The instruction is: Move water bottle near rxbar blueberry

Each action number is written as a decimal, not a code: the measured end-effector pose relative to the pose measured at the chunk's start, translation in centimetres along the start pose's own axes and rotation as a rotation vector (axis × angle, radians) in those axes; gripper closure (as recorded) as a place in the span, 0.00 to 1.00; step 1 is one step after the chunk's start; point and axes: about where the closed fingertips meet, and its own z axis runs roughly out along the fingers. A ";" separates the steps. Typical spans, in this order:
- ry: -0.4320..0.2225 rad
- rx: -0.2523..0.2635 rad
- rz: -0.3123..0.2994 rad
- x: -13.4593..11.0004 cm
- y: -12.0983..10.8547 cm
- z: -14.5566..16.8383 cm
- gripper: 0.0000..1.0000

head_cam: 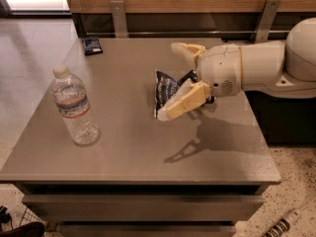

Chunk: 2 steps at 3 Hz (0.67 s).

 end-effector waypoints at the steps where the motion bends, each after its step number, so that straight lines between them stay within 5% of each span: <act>1: -0.111 -0.097 0.039 -1.6 1.1 3.5 0.00; 2: -0.111 -0.097 0.039 -1.6 1.1 3.5 0.00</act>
Offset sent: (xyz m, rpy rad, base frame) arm -0.0029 0.0287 0.0023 0.0778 0.0315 0.0713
